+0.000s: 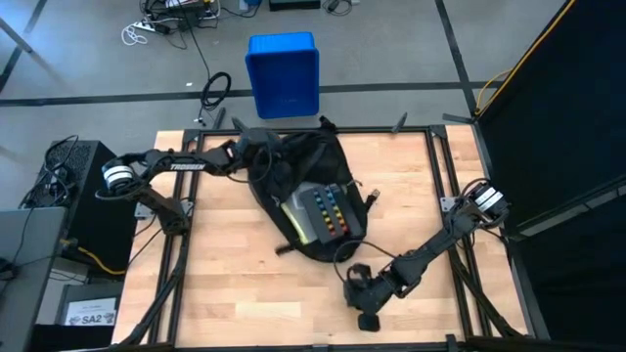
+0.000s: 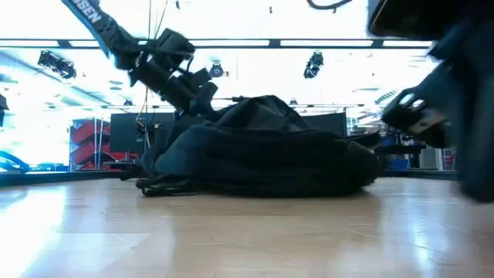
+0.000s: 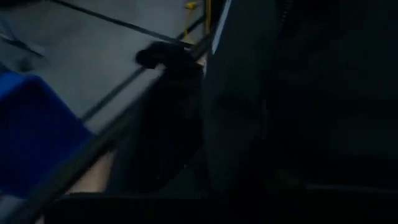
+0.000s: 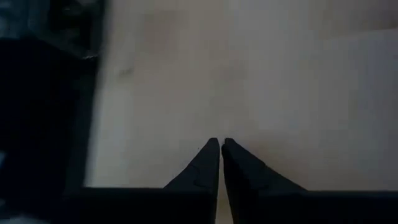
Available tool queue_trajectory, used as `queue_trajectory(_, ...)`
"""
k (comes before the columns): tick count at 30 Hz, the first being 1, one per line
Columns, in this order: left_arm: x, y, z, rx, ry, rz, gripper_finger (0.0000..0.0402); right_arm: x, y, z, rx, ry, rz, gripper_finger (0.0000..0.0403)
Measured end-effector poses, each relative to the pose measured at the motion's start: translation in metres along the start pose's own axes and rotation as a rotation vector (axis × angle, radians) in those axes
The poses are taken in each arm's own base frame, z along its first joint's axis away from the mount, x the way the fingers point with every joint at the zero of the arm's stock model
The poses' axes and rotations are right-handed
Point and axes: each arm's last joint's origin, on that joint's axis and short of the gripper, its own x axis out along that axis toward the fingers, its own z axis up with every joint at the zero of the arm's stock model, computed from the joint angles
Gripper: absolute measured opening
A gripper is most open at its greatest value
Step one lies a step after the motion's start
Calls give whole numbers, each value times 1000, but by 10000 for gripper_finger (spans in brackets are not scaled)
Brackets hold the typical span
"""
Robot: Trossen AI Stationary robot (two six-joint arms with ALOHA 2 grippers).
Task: Unpack backpack
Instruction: Open the black backpack
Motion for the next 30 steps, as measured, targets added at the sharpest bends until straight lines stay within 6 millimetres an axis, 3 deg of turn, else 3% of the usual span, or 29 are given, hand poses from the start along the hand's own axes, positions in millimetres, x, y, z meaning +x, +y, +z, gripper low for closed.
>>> queue_trajectory(9,-2,-3,-21,-36,-11,-115,15,-16,12,25,-143,-93,-17,0)
queue_trajectory(13,-2,-5,-22,-59,6,-156,15,-46,14,46,-200,-211,-179,1)
queue_trajectory(17,-2,-5,-25,-66,30,-163,15,-85,0,68,-179,-393,-454,1)
queue_trajectory(20,-2,-5,-28,-70,61,-161,15,-109,-23,80,-146,-433,-606,5)
queue_trajectory(23,-2,-5,-31,-76,93,-170,15,-120,-59,97,-78,-405,-682,6)
queue_trajectory(30,12,-6,-47,-110,179,-228,15,-105,-155,131,-37,-233,-668,2)
